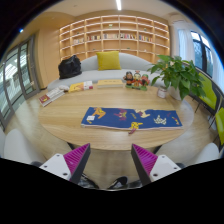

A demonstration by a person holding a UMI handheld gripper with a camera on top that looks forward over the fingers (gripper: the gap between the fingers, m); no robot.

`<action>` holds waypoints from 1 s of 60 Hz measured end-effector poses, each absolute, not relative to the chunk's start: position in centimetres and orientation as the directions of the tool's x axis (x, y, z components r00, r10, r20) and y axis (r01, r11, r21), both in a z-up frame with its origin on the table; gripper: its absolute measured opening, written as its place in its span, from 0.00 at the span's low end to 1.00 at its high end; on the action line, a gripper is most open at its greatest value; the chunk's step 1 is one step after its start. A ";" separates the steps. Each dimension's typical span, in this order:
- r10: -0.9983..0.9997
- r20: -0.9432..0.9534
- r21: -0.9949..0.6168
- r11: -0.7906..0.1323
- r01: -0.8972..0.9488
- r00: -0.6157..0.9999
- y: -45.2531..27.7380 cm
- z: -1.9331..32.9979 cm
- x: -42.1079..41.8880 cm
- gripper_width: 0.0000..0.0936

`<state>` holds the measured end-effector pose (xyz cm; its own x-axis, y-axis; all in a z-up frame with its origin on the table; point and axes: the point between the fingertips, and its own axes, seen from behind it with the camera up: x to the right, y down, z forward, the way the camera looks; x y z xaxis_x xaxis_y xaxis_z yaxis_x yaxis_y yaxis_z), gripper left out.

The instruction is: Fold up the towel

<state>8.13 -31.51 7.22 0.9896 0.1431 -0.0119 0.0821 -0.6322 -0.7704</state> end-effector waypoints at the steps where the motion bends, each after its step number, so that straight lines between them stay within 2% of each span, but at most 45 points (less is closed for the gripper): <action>1: 0.152 -0.021 -0.770 -0.632 0.081 0.988 -30.9 7.0 7.0 0.91; 15: 0.186 -0.043 -0.787 -0.611 0.082 0.982 -20.2 3.4 -3.7 0.91; 29: 0.100 0.019 -0.762 -0.642 0.080 0.995 -11.7 -1.7 -4.9 0.91; 31: 0.104 0.046 -0.785 -0.611 0.101 0.994 -10.6 -1.3 -4.9 0.90; 33: 0.111 0.056 -0.785 -0.610 0.113 0.992 -10.1 -1.5 -4.9 0.84; 38: 0.109 0.052 -0.784 -0.611 0.108 0.993 -9.9 -1.6 -5.5 0.60; 40: 0.126 0.055 -0.786 -0.606 0.121 0.990 -9.6 -1.8 -5.8 0.46; 44: 0.136 0.074 -0.791 -0.595 0.141 0.988 -9.5 -1.7 -5.8 0.08; 45: 0.130 0.081 -0.793 -0.592 0.143 0.988 -9.5 -1.6 -5.7 0.05; 54: 0.132 0.075 -0.784 -0.605 0.140 0.988 -9.8 -1.5 -6.0 0.03; 60: 0.174 -0.050 -0.777 -0.625 0.072 0.983 -11.3 -0.2 -8.9 0.03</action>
<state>-8.86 -11.26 -0.24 0.9834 0.1745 -0.0497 0.0716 -0.6252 -0.7772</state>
